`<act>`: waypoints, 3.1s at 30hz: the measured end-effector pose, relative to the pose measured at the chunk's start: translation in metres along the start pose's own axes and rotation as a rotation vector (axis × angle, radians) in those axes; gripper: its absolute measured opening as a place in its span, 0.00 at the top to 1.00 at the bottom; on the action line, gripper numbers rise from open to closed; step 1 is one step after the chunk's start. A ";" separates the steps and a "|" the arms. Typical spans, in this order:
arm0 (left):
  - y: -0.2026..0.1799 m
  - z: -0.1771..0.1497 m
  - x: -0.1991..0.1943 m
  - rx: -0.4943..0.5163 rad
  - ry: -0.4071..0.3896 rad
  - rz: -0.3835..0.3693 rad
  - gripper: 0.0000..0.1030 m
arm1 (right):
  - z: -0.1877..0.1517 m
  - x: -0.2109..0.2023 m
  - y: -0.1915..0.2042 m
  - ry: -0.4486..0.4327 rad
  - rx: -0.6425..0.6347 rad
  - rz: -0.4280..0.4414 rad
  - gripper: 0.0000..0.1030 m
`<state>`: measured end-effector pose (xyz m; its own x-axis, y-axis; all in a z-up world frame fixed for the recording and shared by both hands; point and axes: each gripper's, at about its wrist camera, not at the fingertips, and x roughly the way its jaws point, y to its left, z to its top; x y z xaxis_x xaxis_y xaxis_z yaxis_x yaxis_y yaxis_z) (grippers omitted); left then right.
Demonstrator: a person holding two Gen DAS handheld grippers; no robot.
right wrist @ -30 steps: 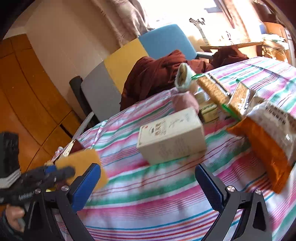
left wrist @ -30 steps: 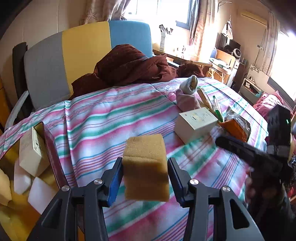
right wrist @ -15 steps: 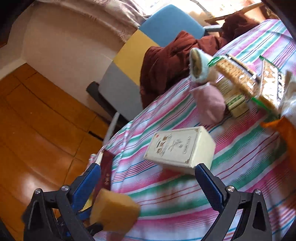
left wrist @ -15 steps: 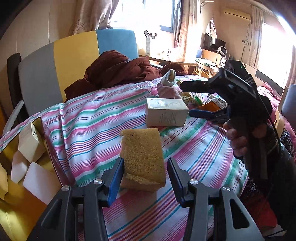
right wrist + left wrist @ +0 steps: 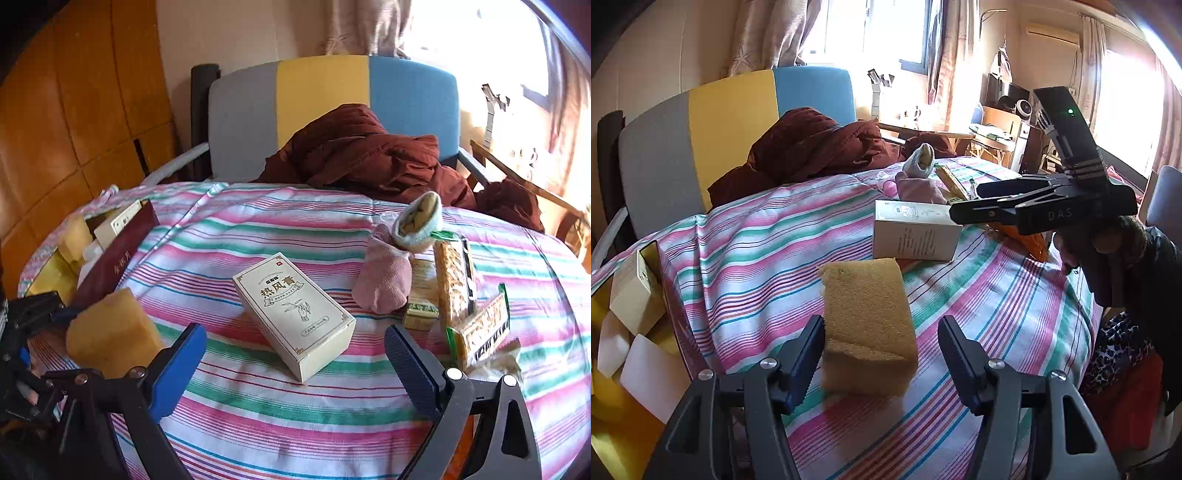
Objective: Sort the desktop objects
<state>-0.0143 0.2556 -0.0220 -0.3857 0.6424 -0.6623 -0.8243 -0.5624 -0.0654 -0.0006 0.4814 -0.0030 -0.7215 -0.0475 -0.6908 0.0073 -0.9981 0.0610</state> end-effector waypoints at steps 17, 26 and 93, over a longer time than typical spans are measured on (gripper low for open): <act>0.007 0.009 0.021 -0.061 0.032 -0.018 0.37 | 0.000 0.062 0.004 0.166 -0.161 0.012 0.45; 0.010 0.000 0.010 -0.136 0.020 -0.027 0.50 | -0.029 0.031 0.021 0.116 0.012 0.020 0.50; 0.253 -0.007 -0.106 -0.632 -0.139 0.383 0.51 | 0.018 0.035 0.205 -0.086 0.051 0.184 0.22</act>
<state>-0.1790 0.0418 0.0268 -0.6811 0.3783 -0.6269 -0.2434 -0.9245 -0.2935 -0.0370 0.2758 -0.0022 -0.7675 -0.2235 -0.6008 0.1110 -0.9694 0.2190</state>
